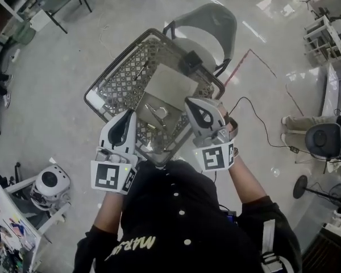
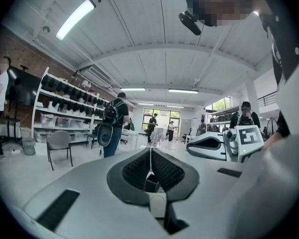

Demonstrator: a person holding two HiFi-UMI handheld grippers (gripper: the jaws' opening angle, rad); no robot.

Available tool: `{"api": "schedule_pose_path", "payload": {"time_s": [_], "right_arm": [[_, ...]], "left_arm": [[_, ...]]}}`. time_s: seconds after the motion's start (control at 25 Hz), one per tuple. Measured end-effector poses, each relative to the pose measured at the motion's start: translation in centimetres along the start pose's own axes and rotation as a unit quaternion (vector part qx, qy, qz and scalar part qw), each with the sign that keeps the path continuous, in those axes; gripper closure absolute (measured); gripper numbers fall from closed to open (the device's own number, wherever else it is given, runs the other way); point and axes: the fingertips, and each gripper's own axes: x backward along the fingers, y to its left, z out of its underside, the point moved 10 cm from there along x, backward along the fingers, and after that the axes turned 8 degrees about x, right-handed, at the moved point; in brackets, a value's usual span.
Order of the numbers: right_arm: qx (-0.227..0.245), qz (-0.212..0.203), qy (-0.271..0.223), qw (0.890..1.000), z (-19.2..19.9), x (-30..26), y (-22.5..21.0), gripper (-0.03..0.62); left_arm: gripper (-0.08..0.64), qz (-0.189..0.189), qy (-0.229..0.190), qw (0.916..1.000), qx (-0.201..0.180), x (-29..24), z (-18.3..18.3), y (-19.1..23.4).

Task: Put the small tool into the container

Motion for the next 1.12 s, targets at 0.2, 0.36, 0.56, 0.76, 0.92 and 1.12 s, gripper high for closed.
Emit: {"api": "schedule_pose_path", "payload": {"time_s": [0.2, 0.36, 0.56, 0.76, 0.92, 1.12], "right_arm": [[-0.140, 0.044, -0.009, 0.989, -0.3, 1.9, -2.2, 0.580], [-0.273, 0.101, -0.040, 0.956, 0.3, 3.3, -3.4, 0.580], [-0.341, 0.138, -0.065, 0.928, 1.8, 5.1, -4.3, 0.580], [-0.344, 0.166, -0.070, 0.922, 2.1, 6.7, -4.3, 0.580], [-0.354, 0.165, -0.063, 0.919, 3.1, 6.8, -4.2, 0.580], [-0.364, 0.163, -0.057, 0.915, 3.6, 7.0, -3.7, 0.581]], "left_arm": [[0.528, 0.000, -0.017, 0.9998, -0.009, 0.3, -0.9, -0.3], [0.528, -0.003, -0.030, 0.9994, -0.016, 0.4, -1.4, -0.4], [0.528, -0.010, -0.040, 0.9989, -0.024, 0.4, -1.9, 0.0], [0.528, -0.015, -0.043, 0.9986, -0.025, 0.9, -1.7, 0.2], [0.528, -0.010, -0.040, 0.9989, -0.023, 0.3, -1.5, 0.2], [0.528, -0.007, -0.037, 0.9989, -0.029, -0.1, -1.4, -0.3]]}}
